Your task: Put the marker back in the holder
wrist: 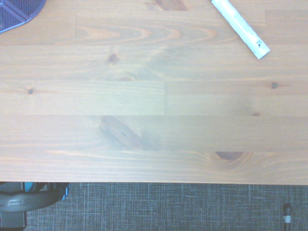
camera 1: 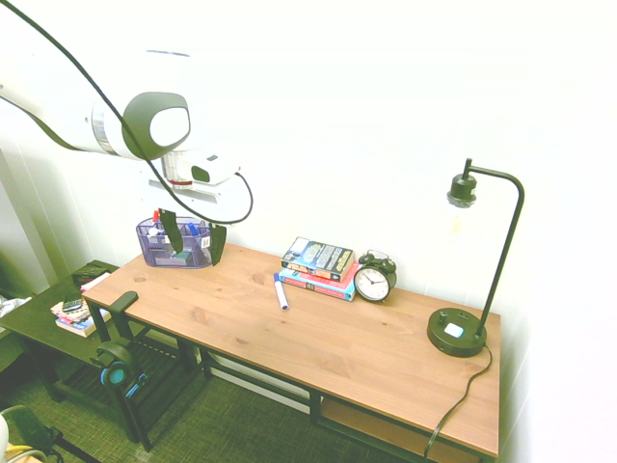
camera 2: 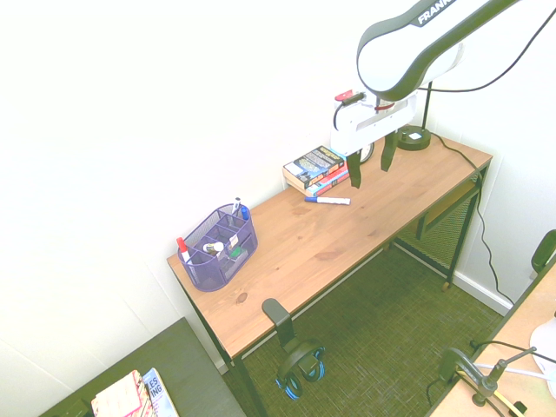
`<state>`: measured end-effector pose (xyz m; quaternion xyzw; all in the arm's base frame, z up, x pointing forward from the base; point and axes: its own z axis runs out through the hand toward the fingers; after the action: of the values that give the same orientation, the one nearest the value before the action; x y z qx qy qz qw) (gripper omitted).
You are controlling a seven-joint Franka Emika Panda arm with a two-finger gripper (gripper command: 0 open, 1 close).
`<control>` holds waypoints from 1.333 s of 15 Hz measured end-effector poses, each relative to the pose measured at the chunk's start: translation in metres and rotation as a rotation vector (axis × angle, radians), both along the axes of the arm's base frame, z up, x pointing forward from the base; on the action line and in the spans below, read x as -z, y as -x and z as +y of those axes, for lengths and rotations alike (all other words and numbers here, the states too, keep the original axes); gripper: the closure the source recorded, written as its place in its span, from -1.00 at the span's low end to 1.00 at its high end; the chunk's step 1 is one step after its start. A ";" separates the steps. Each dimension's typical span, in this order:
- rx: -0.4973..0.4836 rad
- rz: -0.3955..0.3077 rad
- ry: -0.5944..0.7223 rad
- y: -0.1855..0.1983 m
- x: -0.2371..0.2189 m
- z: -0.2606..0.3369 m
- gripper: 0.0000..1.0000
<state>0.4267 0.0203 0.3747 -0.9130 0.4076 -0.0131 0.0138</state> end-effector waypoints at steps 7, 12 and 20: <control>-0.075 -0.100 -0.037 -0.019 0.016 -0.029 -1.00; -0.250 -0.184 -0.066 -0.059 0.102 -0.048 -1.00; -0.303 -0.281 -0.095 -0.143 0.168 -0.089 -1.00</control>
<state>0.5698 -0.0684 0.2063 -0.9513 0.2599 -0.1188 0.1156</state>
